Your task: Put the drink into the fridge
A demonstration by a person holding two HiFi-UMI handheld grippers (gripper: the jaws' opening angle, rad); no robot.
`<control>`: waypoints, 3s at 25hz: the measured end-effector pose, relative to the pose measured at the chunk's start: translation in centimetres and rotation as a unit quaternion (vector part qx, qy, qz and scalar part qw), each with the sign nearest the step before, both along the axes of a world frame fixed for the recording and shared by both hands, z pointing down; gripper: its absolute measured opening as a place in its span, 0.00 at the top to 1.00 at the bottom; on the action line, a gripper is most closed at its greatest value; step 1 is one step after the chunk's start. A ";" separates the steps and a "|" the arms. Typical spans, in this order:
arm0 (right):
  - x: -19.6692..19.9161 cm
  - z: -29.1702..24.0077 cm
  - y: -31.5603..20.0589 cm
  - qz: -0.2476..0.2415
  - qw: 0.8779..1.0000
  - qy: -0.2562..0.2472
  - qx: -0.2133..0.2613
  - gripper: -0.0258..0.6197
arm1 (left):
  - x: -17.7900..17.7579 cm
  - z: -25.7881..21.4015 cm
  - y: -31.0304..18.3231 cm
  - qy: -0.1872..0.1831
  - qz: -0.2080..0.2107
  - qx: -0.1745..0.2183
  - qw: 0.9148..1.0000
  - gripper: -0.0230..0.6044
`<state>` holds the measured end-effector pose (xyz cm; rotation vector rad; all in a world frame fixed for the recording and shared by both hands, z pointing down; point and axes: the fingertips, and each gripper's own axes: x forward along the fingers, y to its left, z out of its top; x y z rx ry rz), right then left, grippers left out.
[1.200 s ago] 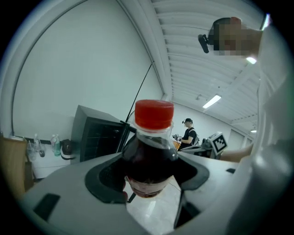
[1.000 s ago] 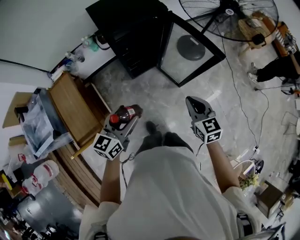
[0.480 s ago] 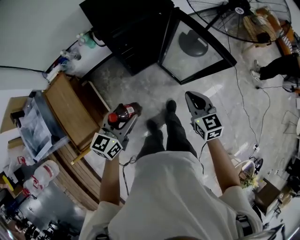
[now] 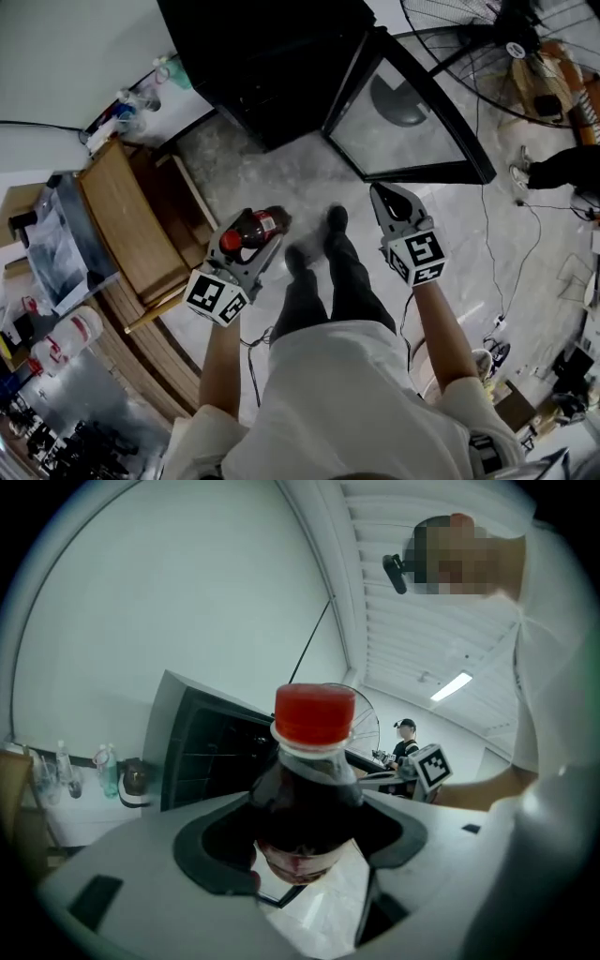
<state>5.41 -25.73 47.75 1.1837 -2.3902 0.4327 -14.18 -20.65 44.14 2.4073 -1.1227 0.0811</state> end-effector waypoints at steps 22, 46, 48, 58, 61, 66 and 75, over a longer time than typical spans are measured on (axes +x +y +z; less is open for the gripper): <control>-2.1 16.1 -12.8 -0.061 0.995 -0.016 0.072 0.94 | 3.4 16.4 -11.8 0.012 -0.006 0.041 0.999 0.49; -4.0 32.7 -17.5 -0.097 0.972 -0.033 0.211 0.94 | 3.6 35.4 -19.4 -0.037 0.009 0.155 0.987 0.49; -3.8 33.3 -17.3 -0.094 0.971 -0.032 0.219 0.94 | 3.7 36.4 -20.0 -0.044 0.012 0.167 0.985 0.49; -2.7 33.2 -15.8 -0.100 0.968 0.000 0.232 0.94 | 5.6 35.6 -25.4 -0.096 -0.003 0.195 0.976 0.49; -2.3 32.0 -15.4 -0.096 0.968 -0.002 0.231 0.94 | 5.9 34.2 -28.1 -0.118 -0.013 0.203 0.972 0.49; -1.6 30.1 -15.6 -0.089 0.965 0.001 0.248 0.94 | 6.5 33.1 -33.2 -0.157 -0.017 0.178 0.971 0.49; -2.0 29.9 -16.0 -0.095 0.964 -0.021 0.247 0.94 | 7.1 34.7 -40.1 -0.206 -0.019 0.118 0.971 0.49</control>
